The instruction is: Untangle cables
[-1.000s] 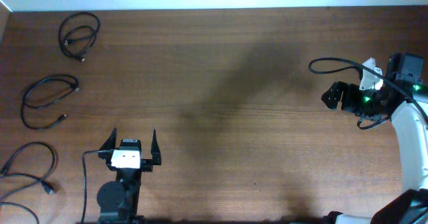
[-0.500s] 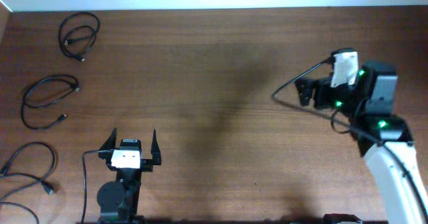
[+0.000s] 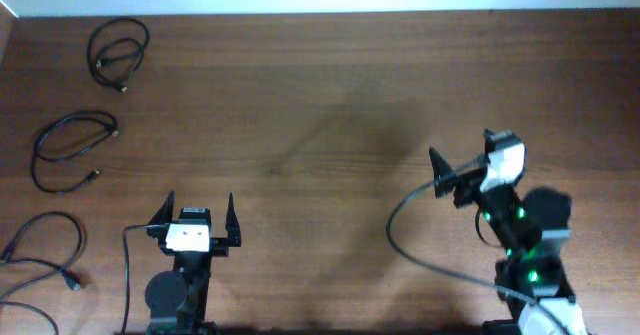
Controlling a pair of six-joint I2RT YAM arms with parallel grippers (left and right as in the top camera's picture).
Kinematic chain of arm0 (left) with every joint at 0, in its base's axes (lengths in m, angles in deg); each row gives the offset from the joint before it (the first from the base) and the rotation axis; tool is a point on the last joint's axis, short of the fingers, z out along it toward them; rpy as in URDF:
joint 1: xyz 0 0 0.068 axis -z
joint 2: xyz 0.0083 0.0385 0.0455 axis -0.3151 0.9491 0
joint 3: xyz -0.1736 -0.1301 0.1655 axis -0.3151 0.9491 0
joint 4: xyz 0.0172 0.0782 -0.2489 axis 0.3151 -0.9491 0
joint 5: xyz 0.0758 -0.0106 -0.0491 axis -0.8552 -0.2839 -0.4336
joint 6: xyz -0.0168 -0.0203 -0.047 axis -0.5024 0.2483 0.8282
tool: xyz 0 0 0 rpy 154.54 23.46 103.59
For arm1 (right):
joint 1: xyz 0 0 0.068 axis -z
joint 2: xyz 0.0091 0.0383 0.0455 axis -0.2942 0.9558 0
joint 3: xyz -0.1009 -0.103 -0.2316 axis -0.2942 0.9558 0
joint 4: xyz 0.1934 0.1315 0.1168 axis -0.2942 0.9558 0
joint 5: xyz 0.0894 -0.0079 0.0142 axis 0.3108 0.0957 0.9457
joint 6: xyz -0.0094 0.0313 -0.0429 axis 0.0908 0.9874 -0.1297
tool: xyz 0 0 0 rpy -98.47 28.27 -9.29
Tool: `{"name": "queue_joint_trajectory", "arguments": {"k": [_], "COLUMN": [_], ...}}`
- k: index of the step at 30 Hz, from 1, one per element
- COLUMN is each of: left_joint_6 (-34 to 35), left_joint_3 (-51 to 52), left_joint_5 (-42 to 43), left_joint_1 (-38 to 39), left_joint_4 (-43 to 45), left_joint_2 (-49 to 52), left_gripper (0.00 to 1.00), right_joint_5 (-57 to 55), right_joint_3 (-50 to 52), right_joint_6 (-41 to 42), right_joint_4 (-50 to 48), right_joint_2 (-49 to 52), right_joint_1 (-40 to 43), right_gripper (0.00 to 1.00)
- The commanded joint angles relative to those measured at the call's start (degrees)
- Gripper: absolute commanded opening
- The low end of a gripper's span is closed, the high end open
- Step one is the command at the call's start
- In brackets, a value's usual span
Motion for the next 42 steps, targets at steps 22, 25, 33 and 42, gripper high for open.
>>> {"name": "queue_joint_trajectory", "arguments": {"k": [22, 25, 33, 42], "left_joint_6": [0.33, 0.33, 0.33, 0.33], "left_joint_3": [0.11, 0.11, 0.11, 0.11], "left_joint_5": [-0.74, -0.74, -0.74, -0.74], "left_joint_1": [-0.35, -0.35, -0.35, -0.35], "left_joint_4": [-0.50, -0.50, -0.50, -0.50], "left_joint_2": [-0.44, -0.44, -0.44, -0.44], "left_gripper": [0.99, 0.99, 0.99, 0.99], "right_joint_5": [-15.80, -16.26, -18.16, -18.34], "right_joint_3": [17.09, 17.09, 17.09, 17.09], "right_joint_6": [0.46, 0.48, 0.79, 2.64], "right_joint_4": [17.92, 24.37, 25.70, 25.73], "right_joint_2": [-37.55, -42.47, -47.12, -47.12], "right_joint_1": [-0.33, -0.26, -0.22, 3.48], "right_gripper": [0.99, 0.99, 0.99, 0.99]}}
